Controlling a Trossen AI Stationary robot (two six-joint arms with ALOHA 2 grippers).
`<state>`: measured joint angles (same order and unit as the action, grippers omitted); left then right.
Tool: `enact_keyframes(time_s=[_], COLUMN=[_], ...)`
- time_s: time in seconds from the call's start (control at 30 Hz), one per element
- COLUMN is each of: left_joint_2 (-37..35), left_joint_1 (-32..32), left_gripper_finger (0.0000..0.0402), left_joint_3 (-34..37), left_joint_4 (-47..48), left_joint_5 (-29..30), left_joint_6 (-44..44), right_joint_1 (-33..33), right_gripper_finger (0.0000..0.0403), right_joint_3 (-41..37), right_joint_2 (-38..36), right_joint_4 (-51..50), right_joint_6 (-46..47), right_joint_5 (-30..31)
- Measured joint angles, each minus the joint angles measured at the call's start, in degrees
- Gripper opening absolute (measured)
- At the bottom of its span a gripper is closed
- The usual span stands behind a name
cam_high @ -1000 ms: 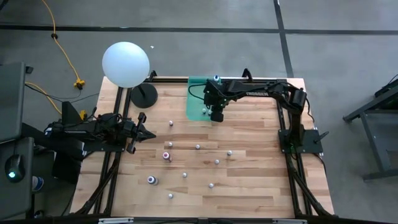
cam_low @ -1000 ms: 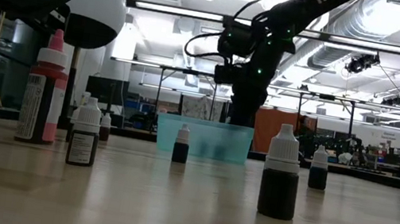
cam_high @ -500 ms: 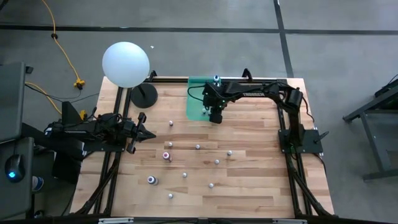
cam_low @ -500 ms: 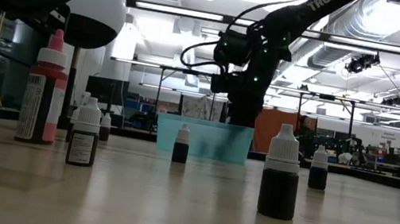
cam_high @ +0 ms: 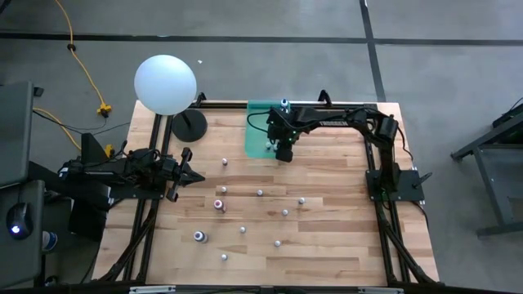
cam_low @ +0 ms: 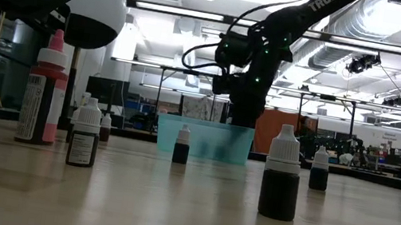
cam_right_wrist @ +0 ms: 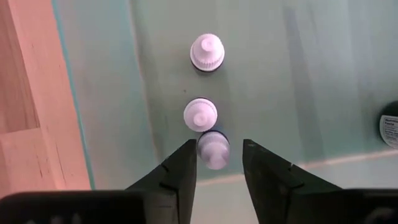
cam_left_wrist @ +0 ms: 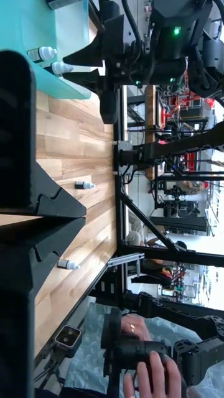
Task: Pick & Place food coloring
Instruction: Put the small blue food coloring bottle into the light blue bin
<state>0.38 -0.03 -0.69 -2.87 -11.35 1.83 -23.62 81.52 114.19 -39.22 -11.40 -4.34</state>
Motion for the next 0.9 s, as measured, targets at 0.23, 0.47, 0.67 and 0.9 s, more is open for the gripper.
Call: enact_keyframes(time_s=[0.23, 0.47, 0.67, 0.9], left_joint_2=[0.0, 0.0, 0.0, 0.0], left_joint_1=[0.0, 0.0, 0.0, 0.0], left_gripper_finger=[0.0001, 0.0001, 0.0001, 0.0001], left_joint_3=[0.0, 0.0, 0.0, 0.0], left_joint_4=[0.0, 0.0, 0.0, 0.0], left_joint_5=[0.0, 0.0, 0.0, 0.0], left_joint_6=[0.0, 0.0, 0.0, 0.0], right_joint_1=[0.0, -0.1, -0.1, 0.4], right_gripper_finger=[0.0147, 0.0161, 0.0163, 0.0163], right_joint_3=[0.0, 0.0, 0.2, 0.3], right_joint_2=[-0.1, -2.1, -4.7, -10.3], right_joint_4=[-0.1, -0.3, -2.0, -2.9], right_joint_6=[0.0, -0.5, -0.4, 0.9], right_joint_5=[0.0, 1.9, 2.6, 1.1])
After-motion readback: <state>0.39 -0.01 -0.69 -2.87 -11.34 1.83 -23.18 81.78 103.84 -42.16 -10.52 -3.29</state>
